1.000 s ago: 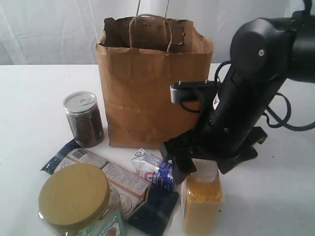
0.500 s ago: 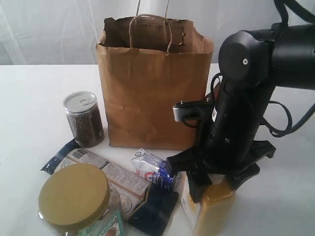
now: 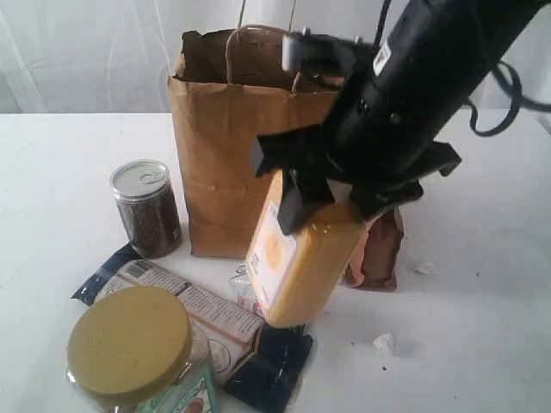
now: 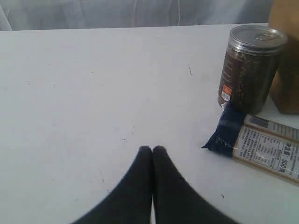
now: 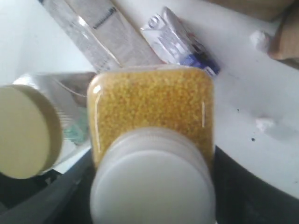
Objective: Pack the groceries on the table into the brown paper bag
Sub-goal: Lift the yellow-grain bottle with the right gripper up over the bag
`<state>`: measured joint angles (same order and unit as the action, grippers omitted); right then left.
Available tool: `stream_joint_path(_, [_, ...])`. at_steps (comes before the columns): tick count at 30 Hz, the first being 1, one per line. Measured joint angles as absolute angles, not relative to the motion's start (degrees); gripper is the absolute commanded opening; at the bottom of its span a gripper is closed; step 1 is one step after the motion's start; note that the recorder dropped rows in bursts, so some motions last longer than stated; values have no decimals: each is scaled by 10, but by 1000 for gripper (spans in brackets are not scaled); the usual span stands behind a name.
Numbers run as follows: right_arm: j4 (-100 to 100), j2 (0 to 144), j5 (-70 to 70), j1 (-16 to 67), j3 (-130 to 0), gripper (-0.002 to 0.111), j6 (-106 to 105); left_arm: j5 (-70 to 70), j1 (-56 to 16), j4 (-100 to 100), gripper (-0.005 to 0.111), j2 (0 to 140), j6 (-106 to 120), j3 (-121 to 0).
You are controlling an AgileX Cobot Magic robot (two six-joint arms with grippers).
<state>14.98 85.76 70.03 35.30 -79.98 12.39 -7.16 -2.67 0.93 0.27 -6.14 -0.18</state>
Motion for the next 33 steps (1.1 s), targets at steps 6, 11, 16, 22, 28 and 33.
stream_joint_path(6, [235,838,709,353,-874,0,92,-72,-27,9,0,3,-61,-2])
stream_joint_path(11, [333,837,711,353,-921,0,36,-72,-27,9,0,3,-61,-2])
stream_joint_path(16, [392,837,627,355,-951,0,-45,-72,-27,9,0,3,-61,-2])
stream_joint_path(22, [364,837,400,355,-956,0,-96,-72,-27,9,0,3,-61,-2])
stream_joint_path(28, [280,848,256,355,-956,0,-101,-72,-27,9,0,3,-61,-2])
stream_joint_path(33, [137,858,208,355,-957,0,-101,-72,-27,9,0,3,-61,-2])
